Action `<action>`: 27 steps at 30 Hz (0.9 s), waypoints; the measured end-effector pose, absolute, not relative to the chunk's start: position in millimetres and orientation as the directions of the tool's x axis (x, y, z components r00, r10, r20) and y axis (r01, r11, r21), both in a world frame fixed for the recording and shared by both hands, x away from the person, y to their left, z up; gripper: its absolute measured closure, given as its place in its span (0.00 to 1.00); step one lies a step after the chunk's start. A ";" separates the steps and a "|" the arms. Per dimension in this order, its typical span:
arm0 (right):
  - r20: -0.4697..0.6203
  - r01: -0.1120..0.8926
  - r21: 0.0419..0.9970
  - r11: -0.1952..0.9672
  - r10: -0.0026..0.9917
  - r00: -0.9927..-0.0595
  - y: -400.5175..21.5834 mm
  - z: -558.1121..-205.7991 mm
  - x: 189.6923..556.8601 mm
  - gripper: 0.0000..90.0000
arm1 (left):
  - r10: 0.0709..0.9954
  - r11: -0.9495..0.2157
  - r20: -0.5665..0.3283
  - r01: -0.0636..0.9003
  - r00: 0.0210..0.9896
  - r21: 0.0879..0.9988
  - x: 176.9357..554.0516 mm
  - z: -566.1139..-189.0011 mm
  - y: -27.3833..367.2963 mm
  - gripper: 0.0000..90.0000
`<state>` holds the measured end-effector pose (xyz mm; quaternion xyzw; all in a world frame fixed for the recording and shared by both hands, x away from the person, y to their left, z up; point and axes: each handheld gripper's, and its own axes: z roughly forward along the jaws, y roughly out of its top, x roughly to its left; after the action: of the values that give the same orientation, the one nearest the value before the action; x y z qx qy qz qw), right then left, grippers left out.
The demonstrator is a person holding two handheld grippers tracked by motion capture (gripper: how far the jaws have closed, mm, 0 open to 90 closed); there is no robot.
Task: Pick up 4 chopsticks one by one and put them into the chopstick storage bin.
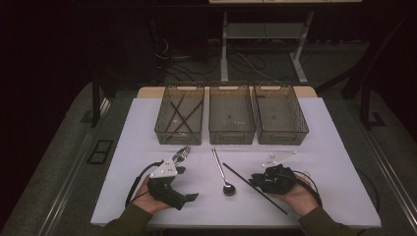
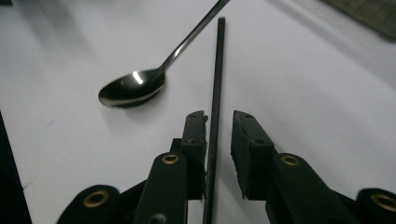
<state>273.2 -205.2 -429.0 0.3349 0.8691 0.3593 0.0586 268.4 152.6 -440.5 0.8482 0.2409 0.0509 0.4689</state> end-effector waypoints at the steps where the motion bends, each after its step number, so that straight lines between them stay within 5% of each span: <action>1: 0.140 0.543 0.656 0.524 0.623 -0.770 -204.2 -431.1 271.9 0.83 | 0.456 -0.445 -0.140 0.361 0.879 0.820 268.7 -440.8 152.7 0.00; 27: 0.033 0.493 0.617 0.613 0.606 -0.795 -194.1 -442.1 266.4 0.95 | 0.448 -0.459 -0.131 0.353 0.884 0.815 268.3 -441.2 150.6 0.00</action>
<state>266.4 -194.1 -442.1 0.3075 0.8935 0.3146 0.0896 268.3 150.6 -441.2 0.8526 0.2349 0.0511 0.4640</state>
